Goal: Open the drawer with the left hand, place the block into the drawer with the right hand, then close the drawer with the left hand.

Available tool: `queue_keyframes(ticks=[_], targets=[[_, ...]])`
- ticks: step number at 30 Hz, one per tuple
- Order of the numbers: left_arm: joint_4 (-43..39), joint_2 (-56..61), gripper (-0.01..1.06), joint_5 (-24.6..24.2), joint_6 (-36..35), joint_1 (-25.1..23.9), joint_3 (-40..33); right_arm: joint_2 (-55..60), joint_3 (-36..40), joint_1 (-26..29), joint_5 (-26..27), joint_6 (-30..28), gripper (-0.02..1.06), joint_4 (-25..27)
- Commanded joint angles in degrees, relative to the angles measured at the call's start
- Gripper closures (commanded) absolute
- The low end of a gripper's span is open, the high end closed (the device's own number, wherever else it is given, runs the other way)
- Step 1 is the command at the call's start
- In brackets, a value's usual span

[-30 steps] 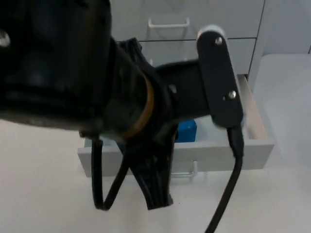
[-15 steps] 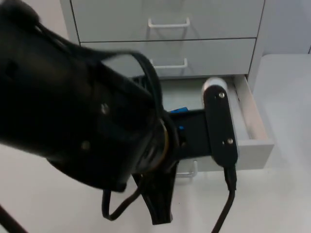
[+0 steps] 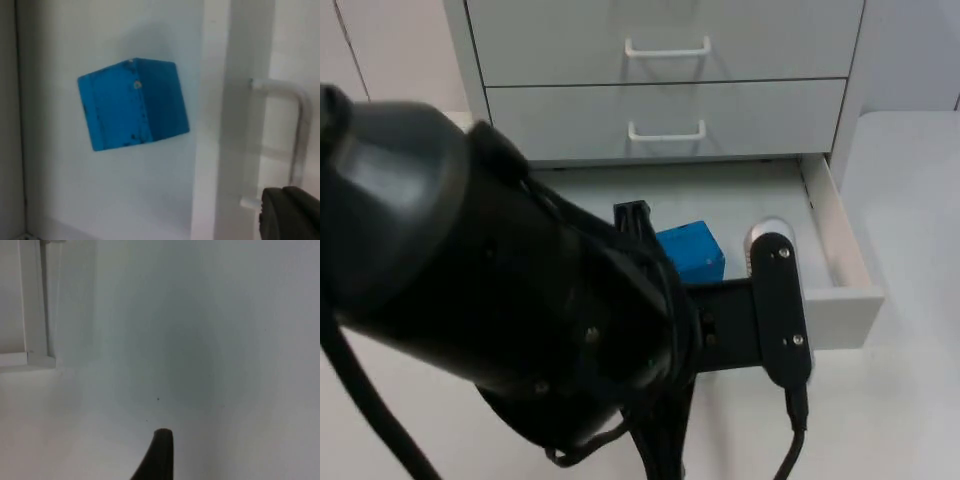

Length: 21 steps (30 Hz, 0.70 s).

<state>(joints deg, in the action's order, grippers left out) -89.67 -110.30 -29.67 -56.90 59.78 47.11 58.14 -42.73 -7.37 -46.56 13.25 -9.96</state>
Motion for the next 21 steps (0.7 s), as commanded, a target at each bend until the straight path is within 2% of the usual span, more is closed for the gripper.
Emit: queue_keyframes(ticks=[1, 5, 10, 21], targets=[[-4.0, -0.6, 1.05, -1.7, -4.9, 0.2, 0.0, -0.3, 0.1, 0.3, 0.5, -0.1, 0.26, -0.2], [-9.4, -2.2, 1.05, -2.5, -9.9, 0.2, 0.0, -0.3, 0.1, 0.3, 0.5, -0.1, 0.26, -0.3], [-10.3, -3.0, 1.05, -2.8, -13.5, 0.1, 0.0, -0.3, 0.1, 0.3, 0.5, -0.1, 0.26, -0.3], [-10.3, -6.3, 1.05, -5.7, -14.2, 0.1, 0.2, -0.3, 0.1, 0.3, 0.6, -0.1, 0.26, -0.3]])
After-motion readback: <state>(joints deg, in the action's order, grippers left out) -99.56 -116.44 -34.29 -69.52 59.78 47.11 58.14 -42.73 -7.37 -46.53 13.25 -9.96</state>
